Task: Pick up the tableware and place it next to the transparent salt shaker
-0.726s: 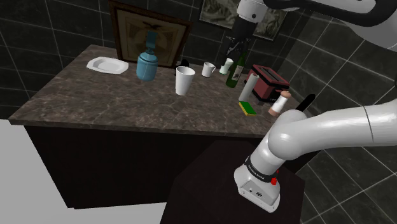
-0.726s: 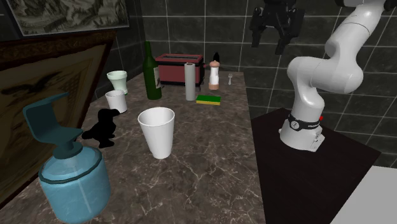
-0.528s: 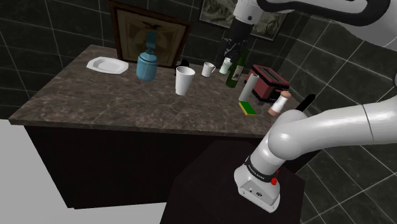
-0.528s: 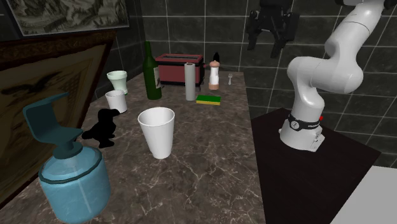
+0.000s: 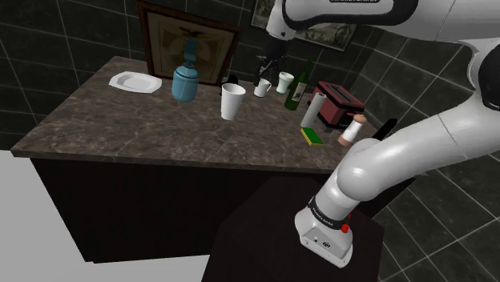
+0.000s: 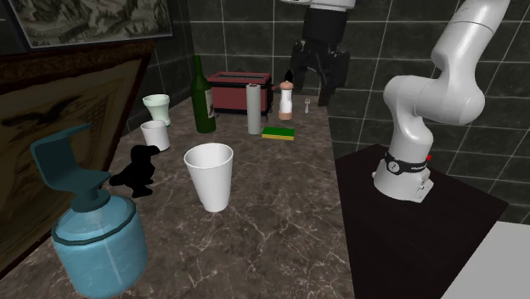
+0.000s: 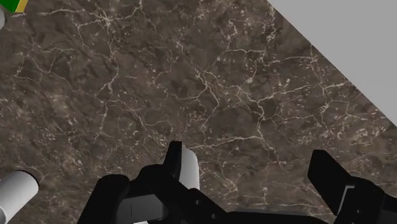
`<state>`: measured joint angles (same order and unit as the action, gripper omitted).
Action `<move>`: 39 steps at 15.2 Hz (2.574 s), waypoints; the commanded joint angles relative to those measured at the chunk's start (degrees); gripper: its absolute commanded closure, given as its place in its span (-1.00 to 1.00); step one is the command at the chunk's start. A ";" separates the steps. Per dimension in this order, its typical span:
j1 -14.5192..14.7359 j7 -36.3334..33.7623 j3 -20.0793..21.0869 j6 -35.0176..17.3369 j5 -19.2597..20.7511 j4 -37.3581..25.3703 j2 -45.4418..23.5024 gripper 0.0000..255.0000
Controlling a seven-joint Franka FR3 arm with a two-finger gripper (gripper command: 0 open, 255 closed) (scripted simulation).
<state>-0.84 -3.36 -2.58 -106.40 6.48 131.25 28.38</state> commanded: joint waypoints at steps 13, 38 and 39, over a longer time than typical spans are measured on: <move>-0.98 3.27 -1.83 -13.25 2.11 -17.40 -31.07 -1.00; -1.93 4.39 -2.35 -19.58 2.45 -24.37 -44.45 1.00; -1.93 4.39 -2.35 -19.58 2.45 -24.37 -44.45 1.00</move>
<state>-2.77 1.04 -4.93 -125.97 8.93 106.89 -16.08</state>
